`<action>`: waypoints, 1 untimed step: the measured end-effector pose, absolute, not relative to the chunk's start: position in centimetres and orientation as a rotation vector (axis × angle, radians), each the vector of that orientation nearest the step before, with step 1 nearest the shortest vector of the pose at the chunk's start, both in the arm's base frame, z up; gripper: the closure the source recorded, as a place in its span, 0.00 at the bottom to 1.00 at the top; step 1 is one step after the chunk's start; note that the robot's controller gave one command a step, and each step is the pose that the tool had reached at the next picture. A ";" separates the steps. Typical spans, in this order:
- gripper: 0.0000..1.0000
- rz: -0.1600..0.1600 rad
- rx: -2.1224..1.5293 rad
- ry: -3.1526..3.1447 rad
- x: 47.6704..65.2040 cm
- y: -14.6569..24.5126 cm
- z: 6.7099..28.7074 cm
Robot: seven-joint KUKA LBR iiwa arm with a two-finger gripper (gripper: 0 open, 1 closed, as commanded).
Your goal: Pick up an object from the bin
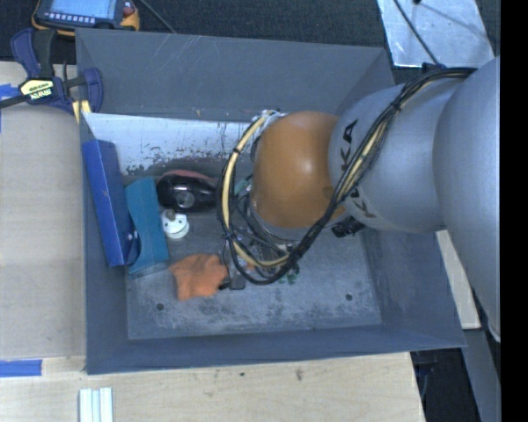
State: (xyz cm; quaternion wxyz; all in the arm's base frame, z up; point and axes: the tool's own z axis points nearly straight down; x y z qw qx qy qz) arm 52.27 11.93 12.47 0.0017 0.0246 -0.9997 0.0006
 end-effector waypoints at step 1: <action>1.00 -0.003 0.087 -3.141 54.0 10.8 16.0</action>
Offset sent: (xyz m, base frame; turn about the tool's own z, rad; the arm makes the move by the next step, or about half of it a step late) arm 0.0476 -0.0066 0.0901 -0.0150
